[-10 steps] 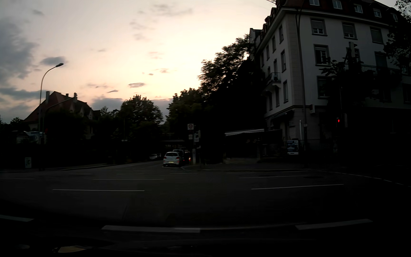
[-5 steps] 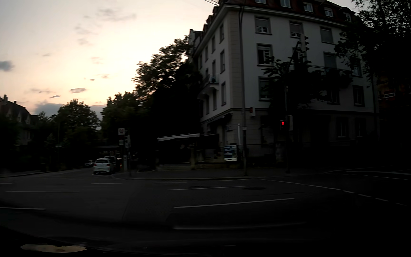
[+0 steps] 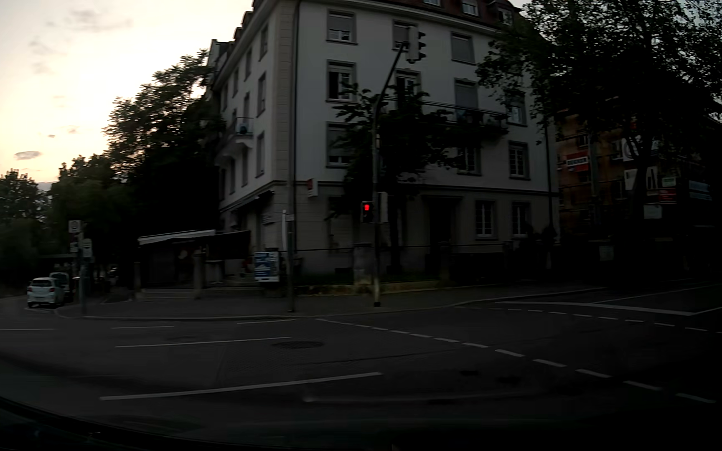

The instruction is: Follow the waypoints while adhering to traffic rules and regulations

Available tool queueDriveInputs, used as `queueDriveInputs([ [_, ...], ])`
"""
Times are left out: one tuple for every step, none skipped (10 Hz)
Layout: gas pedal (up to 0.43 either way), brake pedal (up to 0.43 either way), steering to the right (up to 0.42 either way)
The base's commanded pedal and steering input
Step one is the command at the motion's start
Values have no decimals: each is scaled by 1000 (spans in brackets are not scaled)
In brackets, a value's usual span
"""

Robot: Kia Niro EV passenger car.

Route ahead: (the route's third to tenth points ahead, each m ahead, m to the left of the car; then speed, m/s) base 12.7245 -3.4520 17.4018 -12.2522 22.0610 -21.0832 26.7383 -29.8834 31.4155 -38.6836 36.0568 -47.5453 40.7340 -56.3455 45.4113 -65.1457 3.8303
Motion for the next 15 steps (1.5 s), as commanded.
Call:
queueDriveInputs([
  [47,0,543],
  [59,0,543],
  [59,0,543],
  [59,0,543],
  [59,0,542],
  [67,0,540],
  [87,0,532],
  [87,0,520],
  [87,0,503],
  [98,0,490],
  [118,0,478],
  [118,0,466],
  [118,0,443],
  [138,0,415],
  [138,0,378],
])
